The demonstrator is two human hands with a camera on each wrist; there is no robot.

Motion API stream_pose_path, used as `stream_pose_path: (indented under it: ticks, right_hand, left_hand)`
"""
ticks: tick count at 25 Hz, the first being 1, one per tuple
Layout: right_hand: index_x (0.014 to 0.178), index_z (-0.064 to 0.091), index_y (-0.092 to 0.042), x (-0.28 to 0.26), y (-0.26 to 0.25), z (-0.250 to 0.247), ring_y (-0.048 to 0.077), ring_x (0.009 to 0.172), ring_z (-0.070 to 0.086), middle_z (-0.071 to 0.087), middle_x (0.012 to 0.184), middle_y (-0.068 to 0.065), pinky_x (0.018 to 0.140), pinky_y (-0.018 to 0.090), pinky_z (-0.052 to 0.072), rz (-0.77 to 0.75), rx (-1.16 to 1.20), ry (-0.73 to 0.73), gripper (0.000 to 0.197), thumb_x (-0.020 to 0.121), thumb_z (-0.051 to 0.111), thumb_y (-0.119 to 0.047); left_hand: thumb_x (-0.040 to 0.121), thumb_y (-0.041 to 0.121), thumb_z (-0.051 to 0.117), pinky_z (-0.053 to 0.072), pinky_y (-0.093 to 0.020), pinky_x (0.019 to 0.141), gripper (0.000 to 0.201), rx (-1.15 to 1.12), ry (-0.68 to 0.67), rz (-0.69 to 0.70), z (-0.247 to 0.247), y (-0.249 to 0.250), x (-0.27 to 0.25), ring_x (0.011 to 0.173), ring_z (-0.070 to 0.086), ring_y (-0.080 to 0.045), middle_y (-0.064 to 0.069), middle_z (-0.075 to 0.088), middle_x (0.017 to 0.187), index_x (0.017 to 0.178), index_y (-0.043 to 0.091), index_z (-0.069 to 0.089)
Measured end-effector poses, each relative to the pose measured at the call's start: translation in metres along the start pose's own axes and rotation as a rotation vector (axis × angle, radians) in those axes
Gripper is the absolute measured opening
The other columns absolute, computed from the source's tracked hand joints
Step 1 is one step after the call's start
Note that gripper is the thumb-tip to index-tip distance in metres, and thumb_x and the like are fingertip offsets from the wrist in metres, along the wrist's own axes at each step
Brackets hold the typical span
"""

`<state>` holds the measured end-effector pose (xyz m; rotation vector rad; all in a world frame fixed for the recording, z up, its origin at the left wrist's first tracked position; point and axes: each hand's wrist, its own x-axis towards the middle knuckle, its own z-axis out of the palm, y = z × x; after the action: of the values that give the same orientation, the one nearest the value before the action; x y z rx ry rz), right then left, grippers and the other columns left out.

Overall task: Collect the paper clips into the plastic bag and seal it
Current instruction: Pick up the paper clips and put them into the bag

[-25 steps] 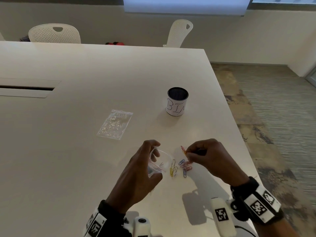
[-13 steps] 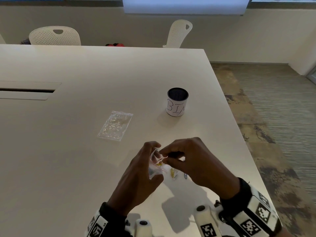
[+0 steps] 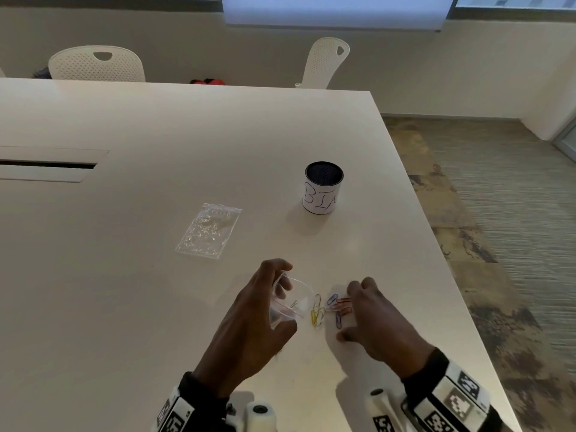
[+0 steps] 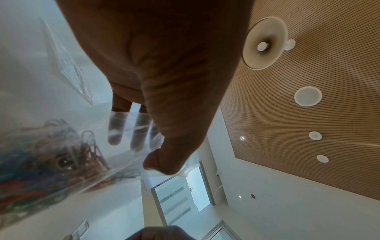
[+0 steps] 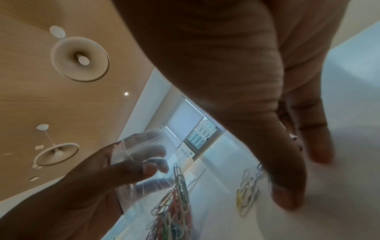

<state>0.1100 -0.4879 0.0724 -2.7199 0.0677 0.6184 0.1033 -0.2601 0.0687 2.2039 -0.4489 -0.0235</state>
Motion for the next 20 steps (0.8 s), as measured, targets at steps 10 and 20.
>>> stream_pose_path:
  ticks: [10, 20]
  right_hand:
    - [0.146, 0.04, -0.024, 0.006, -0.021, 0.009, 0.02, 0.126, 0.048, 0.041, 0.138, 0.001, 0.101, 0.034, 0.053, -0.135, -0.026, 0.096, 0.083, 0.08, 0.075, -0.061]
    - [0.101, 0.064, -0.02, 0.013, -0.024, 0.026, 0.018, 0.092, 0.054, 0.056, 0.106, 0.001, 0.078, 0.027, 0.045, -0.327, -0.054, 0.159, 0.009, 0.098, 0.058, -0.013]
  left_hand:
    - [0.079, 0.018, 0.084, 0.055, -0.011, 0.084, 0.079, 0.003, -0.008, -0.003, -0.001, -0.003, 0.0, 0.108, 0.061, -0.001, 0.027, 0.054, 0.113, 0.133, 0.043, 0.032]
    - [0.079, 0.018, 0.085, 0.053, -0.009, 0.085, 0.077, -0.004, 0.002, -0.009, -0.002, -0.005, -0.001, 0.106, 0.062, -0.004, 0.023, 0.056, 0.112, 0.133, 0.04, 0.035]
